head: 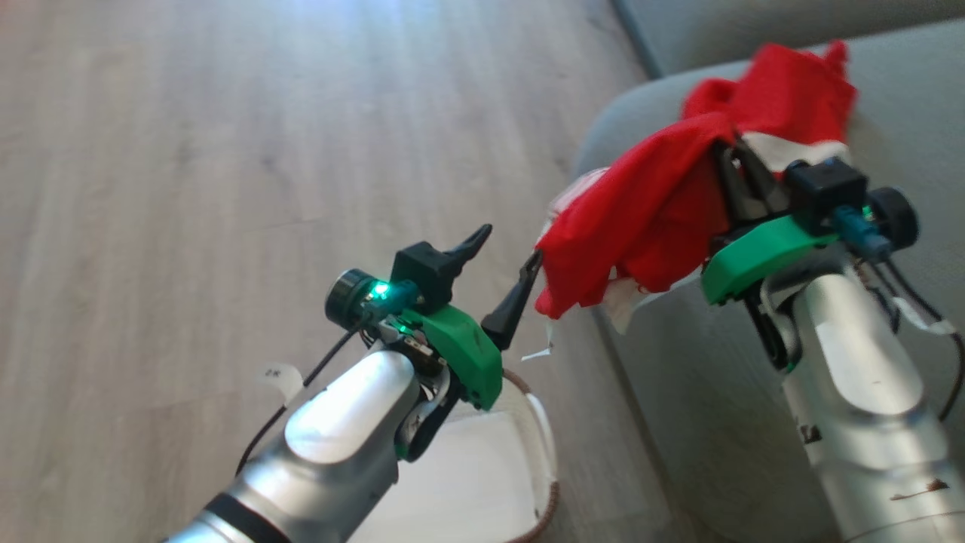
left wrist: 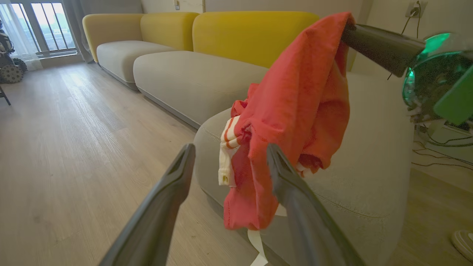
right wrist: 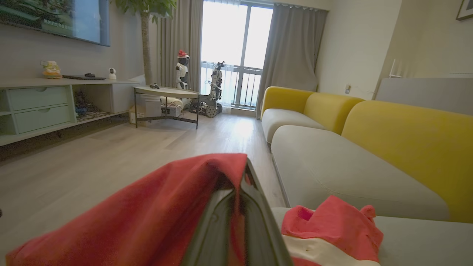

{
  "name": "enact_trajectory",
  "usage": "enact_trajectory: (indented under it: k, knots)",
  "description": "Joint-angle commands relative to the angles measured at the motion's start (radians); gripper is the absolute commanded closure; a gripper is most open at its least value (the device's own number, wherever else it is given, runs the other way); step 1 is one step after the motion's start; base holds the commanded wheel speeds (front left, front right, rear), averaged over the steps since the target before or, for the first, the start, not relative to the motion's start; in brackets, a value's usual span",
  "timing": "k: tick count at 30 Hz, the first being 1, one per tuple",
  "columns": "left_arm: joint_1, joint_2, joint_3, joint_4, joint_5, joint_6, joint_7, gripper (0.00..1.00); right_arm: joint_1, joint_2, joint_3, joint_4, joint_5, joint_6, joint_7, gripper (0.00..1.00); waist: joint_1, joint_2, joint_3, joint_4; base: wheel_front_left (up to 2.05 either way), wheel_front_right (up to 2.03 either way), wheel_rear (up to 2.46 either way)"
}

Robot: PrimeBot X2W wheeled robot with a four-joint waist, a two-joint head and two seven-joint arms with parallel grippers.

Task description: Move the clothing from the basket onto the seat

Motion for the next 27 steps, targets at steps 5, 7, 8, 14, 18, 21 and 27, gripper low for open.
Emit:
enact_trajectory:
  k: [5,7,8,14,18,21,27]
  knots:
    - [-0.021,-0.003,0.049,-0.059,0.042,-0.001,-0.013,0.00,-0.065,-0.009,-0.004,-0.078,-0.002,0.000,-0.006,1.00,0.0000,0.0000,0.050,-0.148,0.00,0.00,0.00]
    - [-0.019,-0.006,0.055,-0.064,0.055,-0.004,-0.014,0.00,-0.065,-0.012,0.000,-0.088,0.002,0.000,-0.006,1.00,0.0000,0.0000,0.063,-0.182,0.00,0.00,0.00]
    - [-0.020,-0.008,0.057,-0.065,0.061,-0.006,-0.014,0.00,-0.064,-0.013,0.000,-0.093,0.004,0.000,-0.006,1.00,0.0000,0.0000,0.068,-0.194,0.00,0.00,0.00]
    - [-0.021,-0.017,0.071,-0.066,0.091,-0.017,-0.014,0.00,-0.058,-0.016,0.006,-0.104,0.015,0.000,-0.006,1.00,0.0000,0.0000,0.095,-0.245,0.00,0.00,0.00]
    - [-0.020,-0.022,0.080,-0.073,0.112,-0.021,-0.014,0.00,-0.068,-0.014,-0.009,-0.088,0.026,0.000,-0.006,1.00,0.0000,0.0000,0.109,-0.246,0.00,0.00,0.00]
    - [-0.017,-0.024,0.082,-0.083,0.121,-0.023,-0.014,0.00,-0.086,-0.016,-0.009,-0.069,0.027,0.000,-0.006,1.00,0.0000,0.0000,0.120,-0.236,0.00,0.00,0.00]
    - [-0.016,-0.029,0.087,-0.112,0.151,-0.013,-0.014,0.00,-0.203,-0.044,-0.019,-0.004,0.028,0.000,-0.006,1.00,0.0000,0.0000,0.172,-0.170,0.00,0.00,0.00]
